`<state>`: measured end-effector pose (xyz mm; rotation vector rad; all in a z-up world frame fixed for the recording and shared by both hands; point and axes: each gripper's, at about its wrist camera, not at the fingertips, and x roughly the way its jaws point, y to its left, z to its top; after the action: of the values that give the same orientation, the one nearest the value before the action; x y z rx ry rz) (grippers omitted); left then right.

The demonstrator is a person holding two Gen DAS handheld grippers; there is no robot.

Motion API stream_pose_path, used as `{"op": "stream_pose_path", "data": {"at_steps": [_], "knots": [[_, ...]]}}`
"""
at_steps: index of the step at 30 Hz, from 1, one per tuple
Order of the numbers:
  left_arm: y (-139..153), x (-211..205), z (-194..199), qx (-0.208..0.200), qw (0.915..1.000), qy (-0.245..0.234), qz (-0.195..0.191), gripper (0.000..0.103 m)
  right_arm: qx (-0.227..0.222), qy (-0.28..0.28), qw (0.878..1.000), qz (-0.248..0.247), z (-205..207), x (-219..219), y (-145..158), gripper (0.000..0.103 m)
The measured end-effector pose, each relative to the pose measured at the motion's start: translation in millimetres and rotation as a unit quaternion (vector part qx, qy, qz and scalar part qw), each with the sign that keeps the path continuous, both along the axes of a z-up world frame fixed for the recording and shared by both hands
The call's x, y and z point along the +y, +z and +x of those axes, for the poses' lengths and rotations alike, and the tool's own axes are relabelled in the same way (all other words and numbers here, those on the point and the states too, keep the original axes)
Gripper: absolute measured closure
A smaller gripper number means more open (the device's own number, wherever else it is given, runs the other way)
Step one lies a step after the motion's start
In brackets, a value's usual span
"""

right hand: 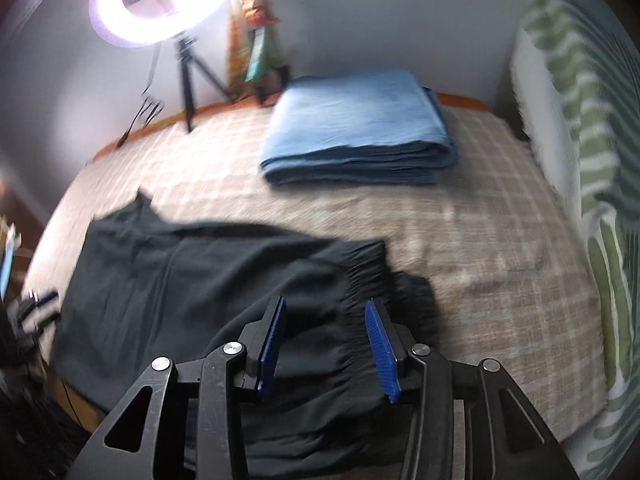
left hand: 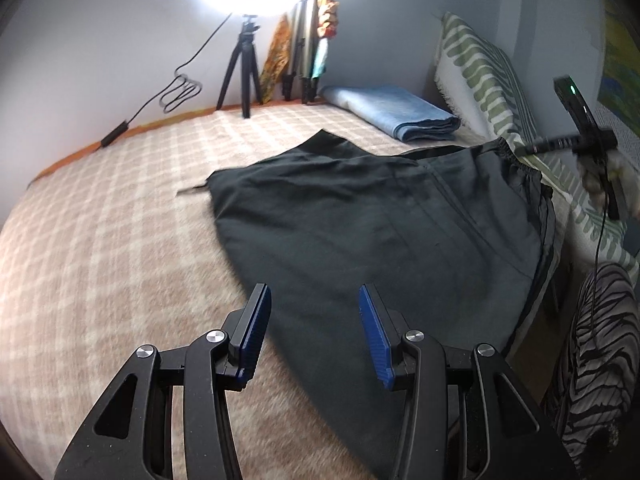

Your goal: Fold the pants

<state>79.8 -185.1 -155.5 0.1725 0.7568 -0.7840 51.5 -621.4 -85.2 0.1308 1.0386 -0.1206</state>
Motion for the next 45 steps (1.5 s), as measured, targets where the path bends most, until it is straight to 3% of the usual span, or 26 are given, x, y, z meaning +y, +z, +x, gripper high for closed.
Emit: {"op": "stream_pose_path", "data": {"at_steps": [4,10,13,16,19,21,27,30,34,40,45], "knots": [[-3,14,0,0.025,0.9992,0.027,-0.014,0.059,0.033,-0.001,0.999,-0.014,4,5,-26,0.059],[-17,29,-5,0.091,0.9934,0.056,-0.043,0.059,0.038,0.002,0.999,-0.020,7,4,-38,0.058],[-21,27,-13,0.109,0.9910,0.060,-0.050,0.059,0.045,-0.002,0.999,-0.030,9,11,-29,0.058],[-19,22,-20,0.104,0.9916,0.063,-0.044,0.059,0.024,0.003,1.000,-0.004,11,25,-11,0.056],[-21,21,-23,0.115,0.9889,0.077,-0.055,0.059,-0.007,0.033,0.999,0.026,18,56,13,0.043],[-21,23,-23,0.125,0.9858,0.085,-0.072,0.059,-0.018,0.050,0.998,0.046,26,77,22,0.040],[-25,31,-23,0.155,0.9728,0.112,-0.131,0.062,-0.017,0.118,0.988,0.095,69,154,33,0.035],[-27,32,-23,0.164,0.9682,0.112,-0.152,0.073,-0.004,0.148,0.983,0.105,91,193,30,0.035],[-24,29,-26,0.149,0.9693,0.102,-0.167,0.083,0.030,0.176,0.977,0.119,126,242,14,0.035],[-11,17,-33,0.100,0.9787,0.075,-0.163,0.085,0.089,0.197,0.970,0.111,166,299,-17,0.035],[-8,10,-34,0.086,0.9812,0.064,-0.160,0.085,0.125,0.209,0.967,0.071,191,341,-39,0.035]]}}
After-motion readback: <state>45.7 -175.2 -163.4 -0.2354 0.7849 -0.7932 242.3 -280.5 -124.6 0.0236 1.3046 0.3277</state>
